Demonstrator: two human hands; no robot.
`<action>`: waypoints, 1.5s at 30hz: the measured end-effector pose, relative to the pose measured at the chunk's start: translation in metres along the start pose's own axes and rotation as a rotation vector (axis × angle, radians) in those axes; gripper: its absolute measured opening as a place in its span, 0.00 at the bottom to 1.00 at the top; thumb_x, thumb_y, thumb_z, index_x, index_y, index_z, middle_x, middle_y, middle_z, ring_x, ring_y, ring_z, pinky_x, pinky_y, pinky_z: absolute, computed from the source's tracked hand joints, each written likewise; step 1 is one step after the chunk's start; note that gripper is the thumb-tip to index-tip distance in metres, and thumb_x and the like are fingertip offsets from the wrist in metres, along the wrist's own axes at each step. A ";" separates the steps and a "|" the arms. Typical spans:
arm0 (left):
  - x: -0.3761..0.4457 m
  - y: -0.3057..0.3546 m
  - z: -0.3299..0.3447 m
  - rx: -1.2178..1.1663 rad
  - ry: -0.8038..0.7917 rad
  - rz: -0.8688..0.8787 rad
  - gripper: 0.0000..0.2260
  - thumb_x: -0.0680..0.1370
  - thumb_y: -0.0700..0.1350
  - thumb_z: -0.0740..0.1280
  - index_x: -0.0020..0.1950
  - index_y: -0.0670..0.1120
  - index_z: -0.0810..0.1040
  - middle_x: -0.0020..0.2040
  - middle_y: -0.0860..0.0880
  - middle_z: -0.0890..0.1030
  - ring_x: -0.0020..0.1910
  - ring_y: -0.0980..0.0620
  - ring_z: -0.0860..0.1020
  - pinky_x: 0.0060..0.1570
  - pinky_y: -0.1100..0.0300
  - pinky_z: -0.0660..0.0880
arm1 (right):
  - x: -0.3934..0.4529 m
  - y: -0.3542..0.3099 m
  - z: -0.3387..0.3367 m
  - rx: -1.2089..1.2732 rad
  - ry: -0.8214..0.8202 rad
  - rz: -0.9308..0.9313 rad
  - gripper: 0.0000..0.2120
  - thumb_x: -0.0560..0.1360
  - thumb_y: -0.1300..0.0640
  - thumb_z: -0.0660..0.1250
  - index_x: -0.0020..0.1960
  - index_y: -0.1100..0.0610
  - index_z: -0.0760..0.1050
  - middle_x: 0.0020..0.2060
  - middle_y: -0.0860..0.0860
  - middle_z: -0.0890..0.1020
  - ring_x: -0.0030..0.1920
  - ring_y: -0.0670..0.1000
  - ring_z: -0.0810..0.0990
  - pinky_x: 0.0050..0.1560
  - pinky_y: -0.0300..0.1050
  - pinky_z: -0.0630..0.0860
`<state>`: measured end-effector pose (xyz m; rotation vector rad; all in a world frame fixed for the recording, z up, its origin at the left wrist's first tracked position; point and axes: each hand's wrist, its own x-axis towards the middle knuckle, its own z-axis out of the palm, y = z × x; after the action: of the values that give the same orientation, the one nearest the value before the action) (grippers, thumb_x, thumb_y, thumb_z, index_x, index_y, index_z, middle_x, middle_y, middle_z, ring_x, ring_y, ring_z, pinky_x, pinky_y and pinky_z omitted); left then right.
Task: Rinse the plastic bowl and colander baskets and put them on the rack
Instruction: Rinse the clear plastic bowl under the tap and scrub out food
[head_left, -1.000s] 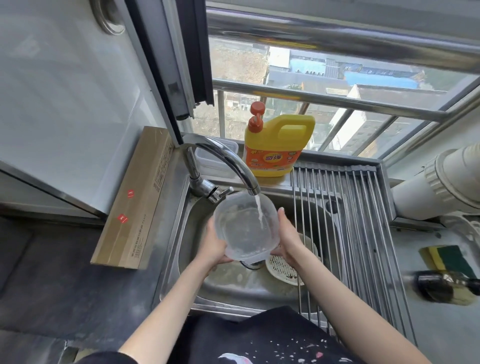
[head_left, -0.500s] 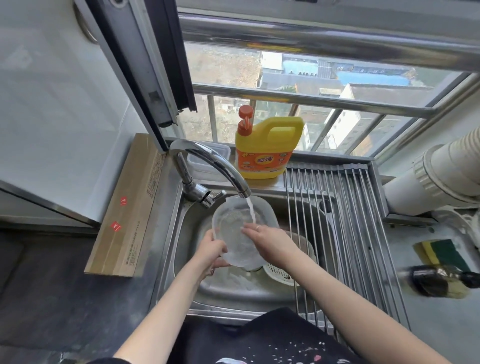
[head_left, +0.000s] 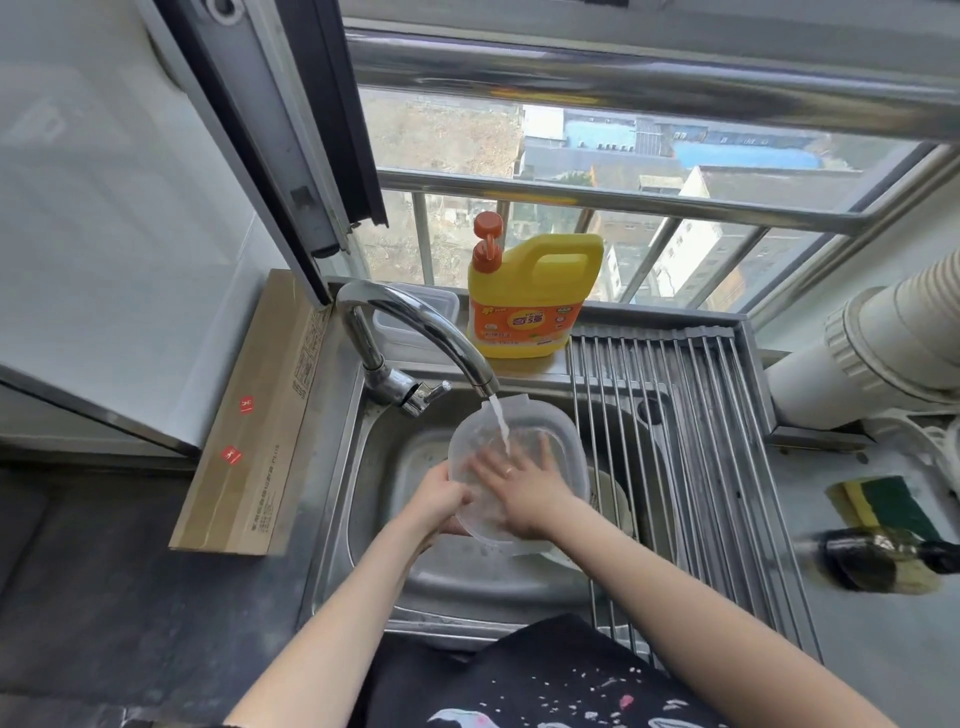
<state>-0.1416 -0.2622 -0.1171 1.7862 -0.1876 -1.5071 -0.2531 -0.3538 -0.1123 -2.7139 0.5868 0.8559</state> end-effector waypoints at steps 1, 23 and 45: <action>0.001 -0.001 0.000 0.007 -0.001 0.008 0.20 0.74 0.26 0.56 0.58 0.43 0.76 0.40 0.47 0.80 0.34 0.50 0.79 0.24 0.58 0.77 | 0.001 -0.005 0.001 0.040 -0.064 -0.075 0.36 0.80 0.52 0.58 0.78 0.55 0.40 0.78 0.52 0.44 0.77 0.52 0.40 0.73 0.57 0.36; 0.021 0.035 0.050 0.213 0.431 0.163 0.17 0.80 0.46 0.62 0.43 0.32 0.80 0.43 0.31 0.79 0.42 0.39 0.75 0.40 0.54 0.66 | -0.050 -0.008 -0.045 -0.051 0.076 0.086 0.25 0.76 0.39 0.59 0.63 0.55 0.74 0.60 0.56 0.79 0.61 0.56 0.77 0.55 0.51 0.70; -0.012 0.034 0.027 0.644 0.416 0.244 0.09 0.73 0.37 0.60 0.47 0.35 0.78 0.49 0.35 0.80 0.49 0.35 0.79 0.44 0.48 0.79 | -0.006 0.004 -0.001 0.268 -0.030 0.064 0.36 0.78 0.43 0.58 0.78 0.50 0.41 0.78 0.54 0.45 0.77 0.58 0.47 0.75 0.60 0.44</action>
<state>-0.1570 -0.2912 -0.0859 2.4274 -0.7133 -0.9220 -0.2586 -0.3564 -0.1084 -2.4486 0.7295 0.7703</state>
